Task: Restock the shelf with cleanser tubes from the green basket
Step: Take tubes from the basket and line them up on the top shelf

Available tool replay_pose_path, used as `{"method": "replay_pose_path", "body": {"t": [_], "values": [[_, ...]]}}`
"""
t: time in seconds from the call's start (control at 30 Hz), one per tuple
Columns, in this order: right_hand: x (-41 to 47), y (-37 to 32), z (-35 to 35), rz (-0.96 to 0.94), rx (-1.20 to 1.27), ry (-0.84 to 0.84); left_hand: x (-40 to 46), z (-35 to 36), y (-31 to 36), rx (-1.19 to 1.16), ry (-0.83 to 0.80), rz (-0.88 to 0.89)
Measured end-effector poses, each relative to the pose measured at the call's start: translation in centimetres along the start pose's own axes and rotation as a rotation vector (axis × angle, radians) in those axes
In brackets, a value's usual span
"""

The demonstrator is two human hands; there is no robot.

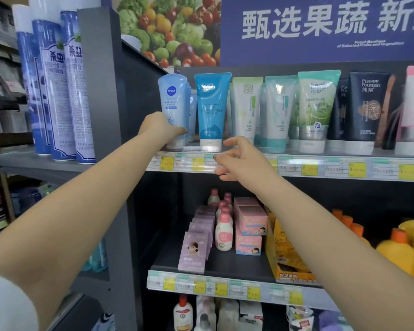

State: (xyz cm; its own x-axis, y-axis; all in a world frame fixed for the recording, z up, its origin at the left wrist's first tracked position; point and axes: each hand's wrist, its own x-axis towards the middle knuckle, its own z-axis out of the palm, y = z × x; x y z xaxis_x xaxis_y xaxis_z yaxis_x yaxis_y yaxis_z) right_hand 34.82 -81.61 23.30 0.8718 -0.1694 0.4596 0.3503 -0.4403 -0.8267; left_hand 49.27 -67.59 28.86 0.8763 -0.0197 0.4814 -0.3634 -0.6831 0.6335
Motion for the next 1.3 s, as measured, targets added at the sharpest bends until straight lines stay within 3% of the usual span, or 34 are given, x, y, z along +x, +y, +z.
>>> {"method": "replay_pose_path", "body": {"t": [0.1, 0.2, 0.33, 0.43, 0.67, 0.97, 1.1, 1.3], "values": [[-0.2, 0.3, -0.5, -0.006, -0.003, 0.008, -2.1, -0.5, 0.5, 0.189, 0.089, 0.033], [-0.4, 1.0, -1.1, -0.017, -0.011, 0.018, -6.5, 0.3, 1.4, 0.227, 0.202, 0.265], [-1.4, 2.7, -2.2, -0.045, -0.103, 0.029, -13.9, 3.1, 2.2, 0.042, 0.078, 0.632], [-3.3, 4.4, -3.5, -0.088, -0.249, 0.031, -17.5, 5.3, 1.9, 0.001, -0.035, 0.744], [-10.9, 12.5, -6.8, -0.062, -0.611, -0.011, -23.1, 13.0, -1.1, 0.019, -0.307, 0.813], [-24.0, 25.6, -12.1, 0.308, -0.932, -0.108, -32.8, 25.5, -5.5, 0.14, -0.789, 0.806], [-29.7, 30.4, -12.8, 0.384, -0.98, -0.206, -37.6, 31.2, -7.0, 0.126, -1.005, 0.676], [-36.6, 36.3, -12.2, 0.432, -1.005, -0.119, -44.8, 39.8, -9.2, 0.119, -1.187, 0.448]]}}
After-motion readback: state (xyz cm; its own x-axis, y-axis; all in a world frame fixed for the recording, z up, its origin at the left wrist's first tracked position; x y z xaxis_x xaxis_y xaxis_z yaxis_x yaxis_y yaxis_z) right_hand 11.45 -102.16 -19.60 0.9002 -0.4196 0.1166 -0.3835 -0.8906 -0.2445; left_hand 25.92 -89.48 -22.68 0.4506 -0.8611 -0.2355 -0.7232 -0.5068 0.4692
